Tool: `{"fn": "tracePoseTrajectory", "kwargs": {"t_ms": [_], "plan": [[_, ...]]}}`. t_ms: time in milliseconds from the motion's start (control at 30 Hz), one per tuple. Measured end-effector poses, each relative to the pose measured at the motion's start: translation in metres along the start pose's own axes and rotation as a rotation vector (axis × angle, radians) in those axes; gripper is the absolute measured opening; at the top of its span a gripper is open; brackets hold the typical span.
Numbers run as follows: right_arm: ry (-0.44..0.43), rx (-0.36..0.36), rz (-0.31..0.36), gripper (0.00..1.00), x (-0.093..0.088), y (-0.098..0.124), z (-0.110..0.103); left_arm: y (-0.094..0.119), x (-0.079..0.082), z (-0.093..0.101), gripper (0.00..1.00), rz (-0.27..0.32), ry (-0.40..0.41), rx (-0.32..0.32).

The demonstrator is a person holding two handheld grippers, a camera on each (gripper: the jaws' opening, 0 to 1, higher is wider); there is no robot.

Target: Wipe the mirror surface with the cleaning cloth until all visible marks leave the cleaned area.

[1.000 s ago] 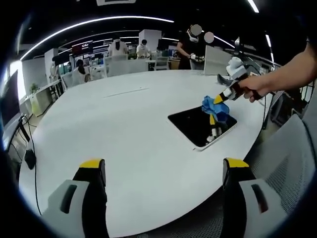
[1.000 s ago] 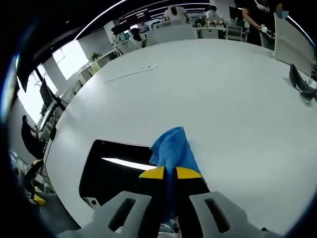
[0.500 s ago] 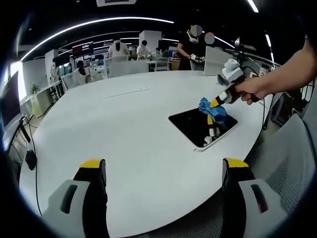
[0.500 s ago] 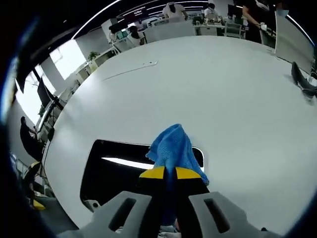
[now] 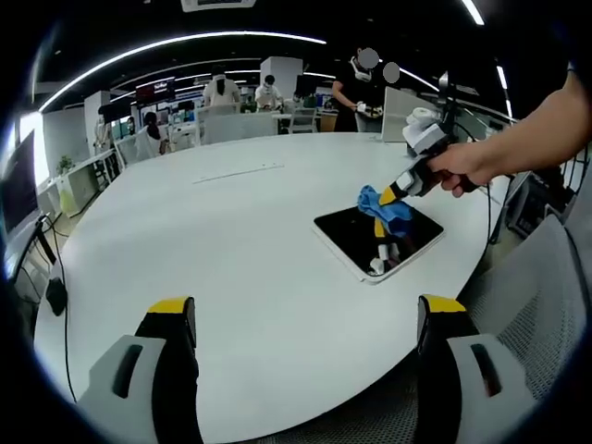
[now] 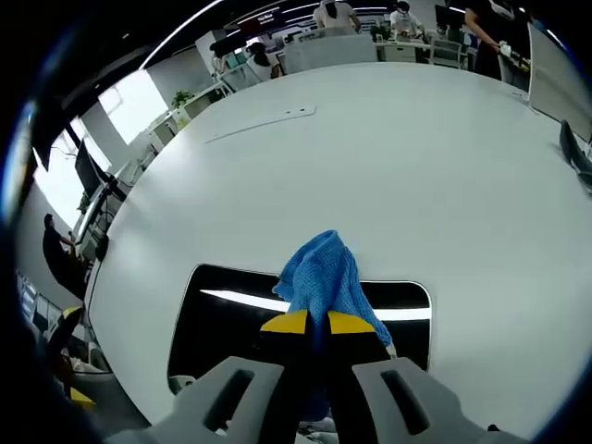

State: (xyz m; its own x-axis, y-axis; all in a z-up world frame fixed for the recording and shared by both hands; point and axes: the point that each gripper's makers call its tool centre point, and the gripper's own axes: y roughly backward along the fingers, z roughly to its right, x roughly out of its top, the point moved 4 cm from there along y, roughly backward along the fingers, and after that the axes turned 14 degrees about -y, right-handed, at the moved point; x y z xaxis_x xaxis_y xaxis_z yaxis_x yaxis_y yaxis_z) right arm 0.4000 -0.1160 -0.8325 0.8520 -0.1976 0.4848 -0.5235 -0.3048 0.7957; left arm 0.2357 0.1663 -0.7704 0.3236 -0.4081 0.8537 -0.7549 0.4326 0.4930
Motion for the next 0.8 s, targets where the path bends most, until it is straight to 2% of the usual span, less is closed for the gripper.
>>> {"fn": "tracePoseTrajectory", "kwargs": {"t_ms": [333, 800], "plan": [[0.013, 0.031, -0.021, 0.00, 0.001, -0.014, -0.027, -0.002, -0.002, 0.001, 0.98, -0.017, -0.016, -0.005], [0.076, 0.066, -0.045, 0.01, -0.005, -0.028, -0.067, -0.002, -0.003, 0.001, 0.96, -0.022, -0.013, 0.000]]}}
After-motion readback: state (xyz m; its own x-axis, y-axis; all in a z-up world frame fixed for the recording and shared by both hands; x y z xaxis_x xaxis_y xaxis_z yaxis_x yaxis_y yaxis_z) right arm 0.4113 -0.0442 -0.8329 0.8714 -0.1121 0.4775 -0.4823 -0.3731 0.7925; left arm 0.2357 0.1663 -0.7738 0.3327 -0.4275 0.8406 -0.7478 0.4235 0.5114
